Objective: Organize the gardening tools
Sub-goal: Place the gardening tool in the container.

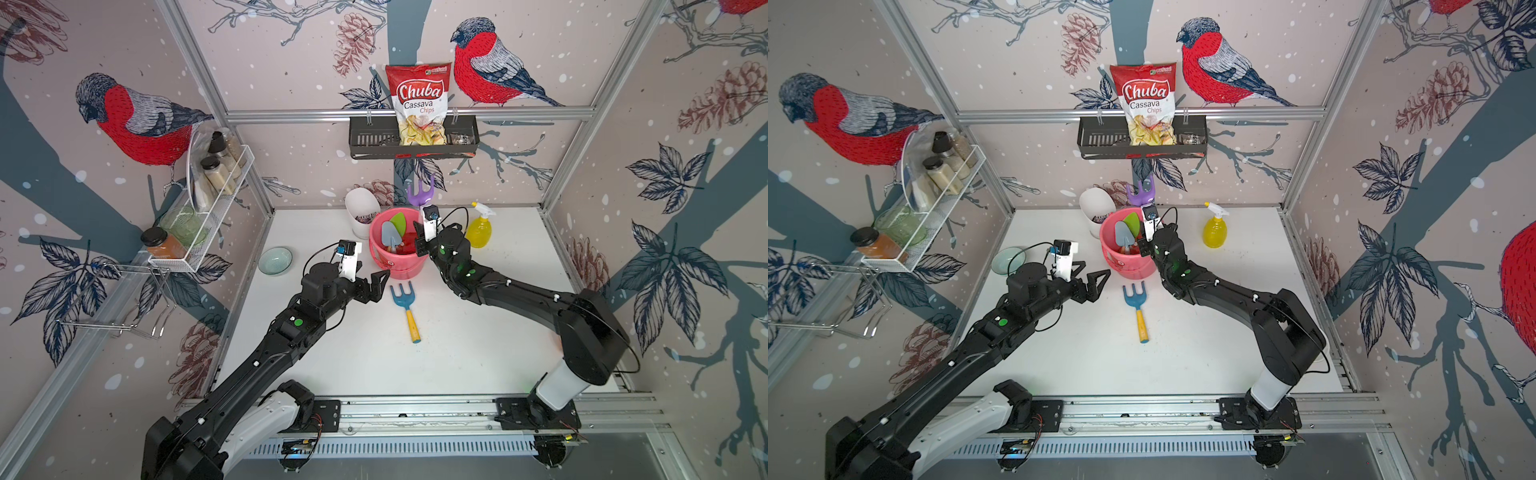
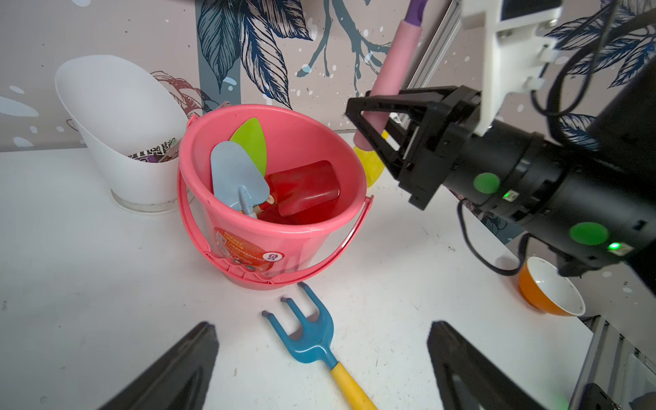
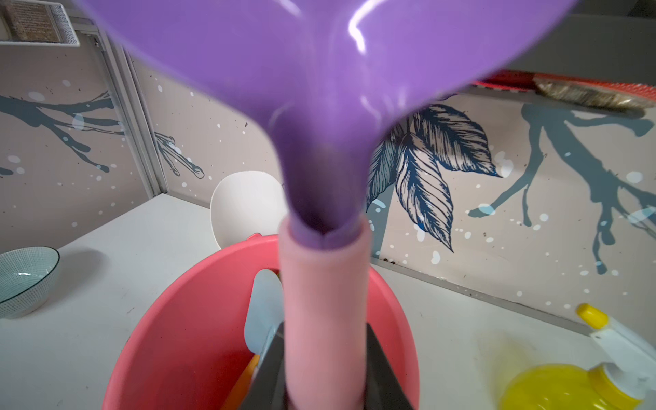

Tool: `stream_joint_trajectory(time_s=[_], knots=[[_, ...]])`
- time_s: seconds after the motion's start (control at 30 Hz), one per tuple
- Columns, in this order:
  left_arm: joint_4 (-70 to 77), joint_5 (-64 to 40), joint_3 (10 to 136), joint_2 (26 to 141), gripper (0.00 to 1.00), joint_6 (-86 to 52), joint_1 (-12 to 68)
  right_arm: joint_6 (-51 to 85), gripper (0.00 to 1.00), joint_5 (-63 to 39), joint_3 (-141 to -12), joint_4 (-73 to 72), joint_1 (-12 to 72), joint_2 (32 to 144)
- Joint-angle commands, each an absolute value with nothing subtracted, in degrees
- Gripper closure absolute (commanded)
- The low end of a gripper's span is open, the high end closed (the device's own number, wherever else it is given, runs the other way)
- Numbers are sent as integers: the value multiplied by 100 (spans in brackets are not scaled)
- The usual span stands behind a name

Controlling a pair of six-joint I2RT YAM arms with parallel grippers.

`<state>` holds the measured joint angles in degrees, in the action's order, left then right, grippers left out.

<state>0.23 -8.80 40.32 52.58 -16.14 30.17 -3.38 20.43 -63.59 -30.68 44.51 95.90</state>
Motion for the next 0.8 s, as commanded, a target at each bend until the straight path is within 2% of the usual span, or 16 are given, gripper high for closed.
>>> stream_joint_trajectory(time_s=[0.0,0.53,0.6,0.63,0.77], knots=[[388,-954,4008,5273,4,-1652,2997,120,100,1889,-6548,-3600,4386,9867],[448,-929,3876,5273,4,-1661,2993,372,100,1993,-7045,-3533,4334,10696],[452,-926,3867,5287,4,-1661,2997,395,97,2037,-7084,-3456,4342,10721],[451,-932,3867,5299,4,-1661,2997,423,90,2054,-7116,-3389,4342,10730],[464,-949,3863,5333,4,-1678,2997,382,39,2260,-7181,-3214,4395,10711]])
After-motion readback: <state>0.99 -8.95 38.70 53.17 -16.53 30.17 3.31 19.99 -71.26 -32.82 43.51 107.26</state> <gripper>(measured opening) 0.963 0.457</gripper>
